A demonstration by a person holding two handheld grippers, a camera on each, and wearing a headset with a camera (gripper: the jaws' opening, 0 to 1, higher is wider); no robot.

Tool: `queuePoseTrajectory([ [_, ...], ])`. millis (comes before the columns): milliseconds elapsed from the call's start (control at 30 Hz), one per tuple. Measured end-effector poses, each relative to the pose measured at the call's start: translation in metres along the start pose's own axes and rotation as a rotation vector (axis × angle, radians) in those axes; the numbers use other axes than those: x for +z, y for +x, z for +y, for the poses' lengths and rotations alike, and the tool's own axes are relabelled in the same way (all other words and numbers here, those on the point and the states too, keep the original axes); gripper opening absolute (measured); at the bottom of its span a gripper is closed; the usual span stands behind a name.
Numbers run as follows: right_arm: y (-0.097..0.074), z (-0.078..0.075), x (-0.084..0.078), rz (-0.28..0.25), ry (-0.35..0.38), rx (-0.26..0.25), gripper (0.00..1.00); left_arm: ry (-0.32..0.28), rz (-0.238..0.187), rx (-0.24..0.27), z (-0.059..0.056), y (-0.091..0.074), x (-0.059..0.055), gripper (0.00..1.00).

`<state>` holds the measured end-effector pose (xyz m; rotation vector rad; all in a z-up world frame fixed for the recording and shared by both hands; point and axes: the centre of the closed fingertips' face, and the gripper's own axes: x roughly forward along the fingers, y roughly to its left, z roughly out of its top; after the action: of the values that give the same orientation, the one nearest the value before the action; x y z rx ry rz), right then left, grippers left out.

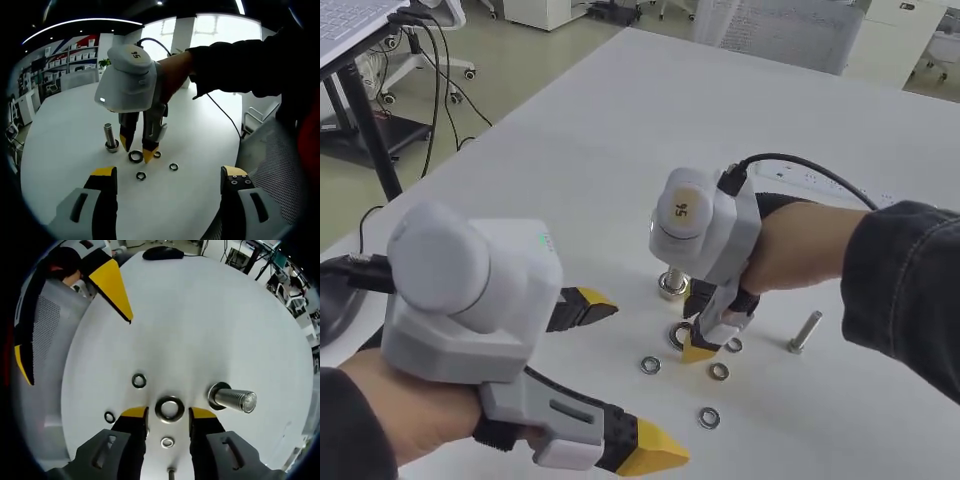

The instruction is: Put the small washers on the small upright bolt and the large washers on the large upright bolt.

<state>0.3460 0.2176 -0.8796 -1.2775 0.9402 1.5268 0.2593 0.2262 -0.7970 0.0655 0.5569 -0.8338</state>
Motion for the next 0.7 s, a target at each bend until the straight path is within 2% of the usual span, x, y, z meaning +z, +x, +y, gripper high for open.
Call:
queuePoseTrajectory([
  [200,-0.0001,-0.0001,0.0000,0.002,-0.002,-0.001,0.34,0.000,0.001,-0.001,0.0000,0.0002,-0.0003,0.85],
  [300,-0.0002,0.0001,-0.0007,0.011,-0.011,-0.003,0.28,0.000,0.002,-0.001,0.0002,0.0001,-0.0005,0.85],
  [700,0.0001,0.0025,-0.0009,0.006,-0.009,-0.005,0.25,0.003,0.003,-0.003,-0.0016,0.0003,-0.0003,0.84],
])
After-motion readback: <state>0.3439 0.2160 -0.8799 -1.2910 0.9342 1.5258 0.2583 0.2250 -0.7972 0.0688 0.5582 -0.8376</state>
